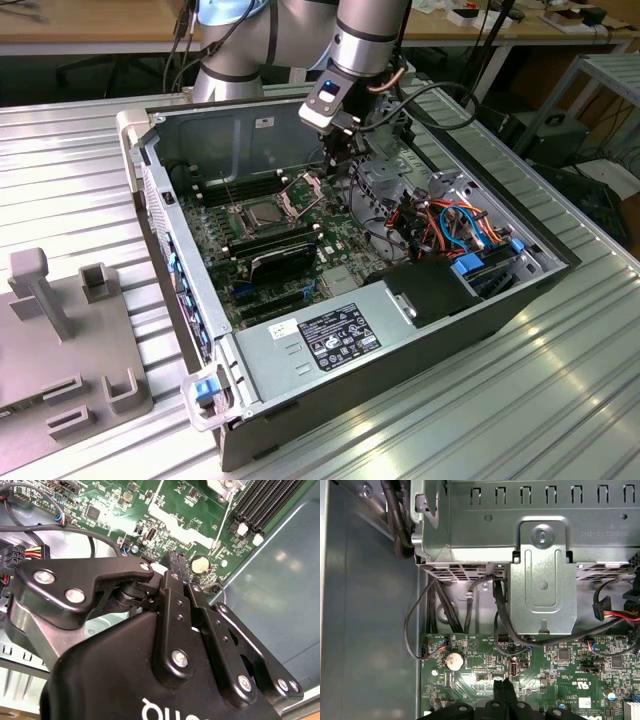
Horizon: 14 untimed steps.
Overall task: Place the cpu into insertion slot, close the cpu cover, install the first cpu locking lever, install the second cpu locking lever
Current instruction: 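Close the cpu cover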
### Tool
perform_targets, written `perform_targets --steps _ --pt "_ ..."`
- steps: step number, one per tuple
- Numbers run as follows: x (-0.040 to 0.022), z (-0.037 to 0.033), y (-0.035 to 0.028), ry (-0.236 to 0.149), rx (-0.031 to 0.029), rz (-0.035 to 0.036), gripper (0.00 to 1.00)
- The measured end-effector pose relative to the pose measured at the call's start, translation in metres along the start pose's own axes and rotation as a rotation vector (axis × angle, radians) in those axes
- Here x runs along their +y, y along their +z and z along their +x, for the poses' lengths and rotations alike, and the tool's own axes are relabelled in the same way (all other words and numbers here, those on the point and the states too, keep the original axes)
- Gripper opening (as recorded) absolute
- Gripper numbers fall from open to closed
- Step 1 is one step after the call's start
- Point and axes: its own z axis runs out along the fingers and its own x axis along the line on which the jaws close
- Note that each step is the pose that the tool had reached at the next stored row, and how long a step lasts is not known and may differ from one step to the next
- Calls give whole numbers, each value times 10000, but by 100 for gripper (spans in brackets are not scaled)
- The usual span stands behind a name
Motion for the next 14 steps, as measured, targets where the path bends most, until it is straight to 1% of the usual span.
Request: perform_targets --steps 3,6,11,14 --pt "1 1 15 1 3 -1 11" --pt "0 1 57 0 1 0 11" --pt "-2 2 142 0 -1 0 11" --pt "-20 2 167 -3 6 0 11"
